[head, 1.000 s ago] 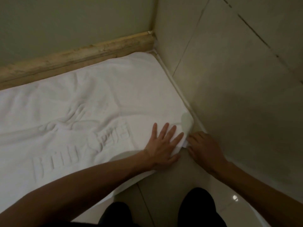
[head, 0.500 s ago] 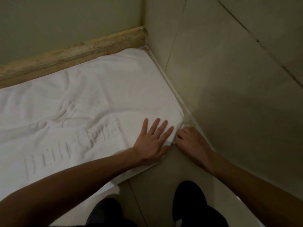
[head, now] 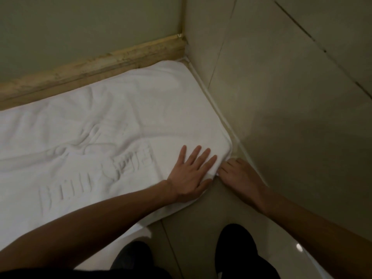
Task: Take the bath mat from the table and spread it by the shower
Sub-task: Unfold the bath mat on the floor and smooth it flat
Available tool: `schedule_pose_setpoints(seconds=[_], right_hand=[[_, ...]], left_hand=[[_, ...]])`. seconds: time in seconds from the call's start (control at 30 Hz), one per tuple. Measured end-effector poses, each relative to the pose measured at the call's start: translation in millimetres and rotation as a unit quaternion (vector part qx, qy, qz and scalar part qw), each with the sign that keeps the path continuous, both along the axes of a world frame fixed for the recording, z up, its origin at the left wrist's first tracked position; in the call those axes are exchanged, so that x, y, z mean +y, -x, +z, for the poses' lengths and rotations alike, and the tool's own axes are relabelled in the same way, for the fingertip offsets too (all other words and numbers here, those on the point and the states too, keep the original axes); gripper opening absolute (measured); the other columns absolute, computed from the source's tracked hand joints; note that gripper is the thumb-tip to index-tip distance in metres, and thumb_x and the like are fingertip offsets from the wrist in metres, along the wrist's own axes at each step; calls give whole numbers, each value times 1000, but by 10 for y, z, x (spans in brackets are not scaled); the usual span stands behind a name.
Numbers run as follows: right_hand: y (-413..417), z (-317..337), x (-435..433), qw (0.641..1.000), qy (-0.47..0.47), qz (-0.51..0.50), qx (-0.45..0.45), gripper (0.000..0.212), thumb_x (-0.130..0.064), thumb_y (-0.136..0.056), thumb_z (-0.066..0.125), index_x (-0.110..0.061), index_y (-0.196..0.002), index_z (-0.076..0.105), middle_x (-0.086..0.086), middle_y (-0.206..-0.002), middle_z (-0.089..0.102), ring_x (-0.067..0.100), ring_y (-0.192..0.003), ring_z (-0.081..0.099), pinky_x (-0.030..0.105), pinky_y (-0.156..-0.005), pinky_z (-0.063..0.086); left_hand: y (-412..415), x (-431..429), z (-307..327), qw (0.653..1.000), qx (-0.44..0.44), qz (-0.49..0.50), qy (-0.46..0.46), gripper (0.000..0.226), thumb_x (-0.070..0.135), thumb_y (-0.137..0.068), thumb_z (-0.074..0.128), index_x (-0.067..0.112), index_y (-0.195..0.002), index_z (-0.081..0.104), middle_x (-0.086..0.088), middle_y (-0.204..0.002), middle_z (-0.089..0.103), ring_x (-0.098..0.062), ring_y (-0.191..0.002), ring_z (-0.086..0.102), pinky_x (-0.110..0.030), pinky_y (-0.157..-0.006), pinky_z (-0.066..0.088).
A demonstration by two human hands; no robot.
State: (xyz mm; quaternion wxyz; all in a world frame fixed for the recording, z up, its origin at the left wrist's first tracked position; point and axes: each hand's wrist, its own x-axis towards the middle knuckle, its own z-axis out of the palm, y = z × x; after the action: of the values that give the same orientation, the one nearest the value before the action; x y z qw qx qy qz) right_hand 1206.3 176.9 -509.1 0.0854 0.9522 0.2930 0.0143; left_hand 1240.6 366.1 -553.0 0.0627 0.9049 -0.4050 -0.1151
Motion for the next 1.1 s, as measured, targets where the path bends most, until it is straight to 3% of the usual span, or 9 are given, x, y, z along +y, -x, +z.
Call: schedule_pose_setpoints(seconds=[0.1,0.2,0.33,0.43,0.7,0.77,0.87,1.0,1.1], right_hand=[[-25,96,-73,999,7,32,-2,7,-16,-68,72,-15,-65,66,4,-64,64,23,-60,61,26,-55,46],[-14,191,-328,998,33,57,21,23,-16,-57,83,-15,-57,60,5,-59,59,24,-56,58,27,-50,45],[65,192,-326,998,18,60,-2,8,-16,-76,61,-16,-69,62,4,-68,61,24,-59,57,29,-52,44],[47,145,-94,999,20,39,-2,2,-14,-73,67,-16,-72,68,2,-67,63,21,-59,61,27,-53,46],[7,197,-27,998,39,37,19,17,-18,-58,84,-15,-62,68,0,-61,63,18,-56,61,22,-51,45],[46,249,-126,997,48,51,27,20,-14,-56,83,-16,-56,63,1,-58,60,19,-52,58,22,-48,43],[178,302,-337,995,63,69,34,10,-9,-65,65,-15,-56,63,4,-58,58,21,-49,56,23,-47,44],[242,337,-441,992,103,37,68,25,-6,-46,85,-15,-54,63,4,-56,58,21,-48,57,24,-46,46],[246,335,-378,994,88,3,63,22,-9,-54,83,-15,-57,62,4,-58,58,22,-50,56,27,-45,44]], left_hand=[[-5,9,-9,1000,4,-4,-2,68,55,-97,17,24,-155,1,-6,-163,2,-29,-148,-5,-58,-114,-7],[-6,10,-8,1000,1,-5,-3,69,56,-97,18,24,-155,-1,-6,-163,0,-29,-148,-7,-59,-114,-8],[3,-1,-3,1000,2,-1,-3,68,56,-98,18,24,-155,-2,-5,-163,0,-29,-148,-8,-58,-114,-11],[4,-6,15,1000,6,0,-1,68,56,-97,15,24,-155,0,-5,-163,1,-29,-148,-7,-57,-114,-11],[-5,6,10,1000,7,-2,1,67,56,-98,16,24,-155,-1,-5,-163,0,-29,-148,-7,-57,-114,-12],[-3,13,2,1000,7,-3,-1,67,56,-98,17,25,-155,-1,-6,-163,-1,-29,-148,-9,-57,-113,-13],[-7,17,-11,1000,9,-8,1,68,57,-97,15,26,-154,-4,-7,-162,-4,-30,-148,-11,-57,-113,-15],[3,11,-38,1000,-9,-18,-18,72,60,-95,21,28,-154,-5,-11,-161,-8,-34,-147,-12,-62,-111,-13],[20,-15,-41,999,-16,-18,-25,74,61,-93,24,29,-154,-2,-13,-161,-7,-37,-147,-9,-65,-110,-9]])
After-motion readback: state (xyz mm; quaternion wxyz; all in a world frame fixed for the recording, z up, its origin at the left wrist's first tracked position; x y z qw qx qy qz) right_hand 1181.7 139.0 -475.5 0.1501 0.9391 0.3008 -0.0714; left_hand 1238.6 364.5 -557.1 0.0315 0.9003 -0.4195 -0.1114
